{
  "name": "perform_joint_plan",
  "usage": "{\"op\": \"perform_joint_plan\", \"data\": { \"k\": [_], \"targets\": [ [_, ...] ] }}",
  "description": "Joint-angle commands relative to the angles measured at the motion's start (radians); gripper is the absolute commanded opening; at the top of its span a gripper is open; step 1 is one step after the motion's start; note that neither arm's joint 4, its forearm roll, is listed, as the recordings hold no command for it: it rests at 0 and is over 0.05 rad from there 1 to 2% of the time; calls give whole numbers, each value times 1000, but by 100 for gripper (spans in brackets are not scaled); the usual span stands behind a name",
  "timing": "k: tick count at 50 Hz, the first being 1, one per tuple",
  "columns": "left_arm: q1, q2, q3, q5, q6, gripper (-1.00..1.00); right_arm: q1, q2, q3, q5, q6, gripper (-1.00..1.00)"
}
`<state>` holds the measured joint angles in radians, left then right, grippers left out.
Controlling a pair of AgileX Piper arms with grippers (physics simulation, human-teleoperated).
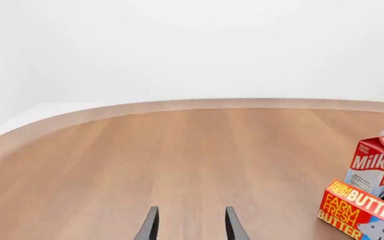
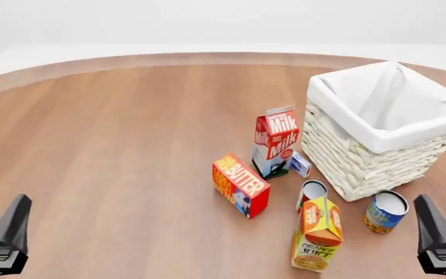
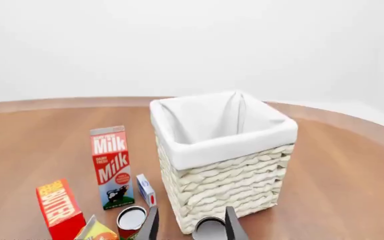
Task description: Pick up the alphabet soup, and put it in the basket.
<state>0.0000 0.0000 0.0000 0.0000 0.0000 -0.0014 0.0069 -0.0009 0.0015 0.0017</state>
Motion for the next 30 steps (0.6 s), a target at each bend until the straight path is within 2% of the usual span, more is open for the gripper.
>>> {"op": "perform_joint_plan", "data": {
  "k": [1,9,30],
  "targets": [
    [0,0,0,0,0,100,-6,22,0,7,7,100],
    [0,0,0,0,0,100,9,22,-2,13,-26,100],
    [0,0,0,0,0,100,19,29,-47,78,-38,100]
  ]
}}
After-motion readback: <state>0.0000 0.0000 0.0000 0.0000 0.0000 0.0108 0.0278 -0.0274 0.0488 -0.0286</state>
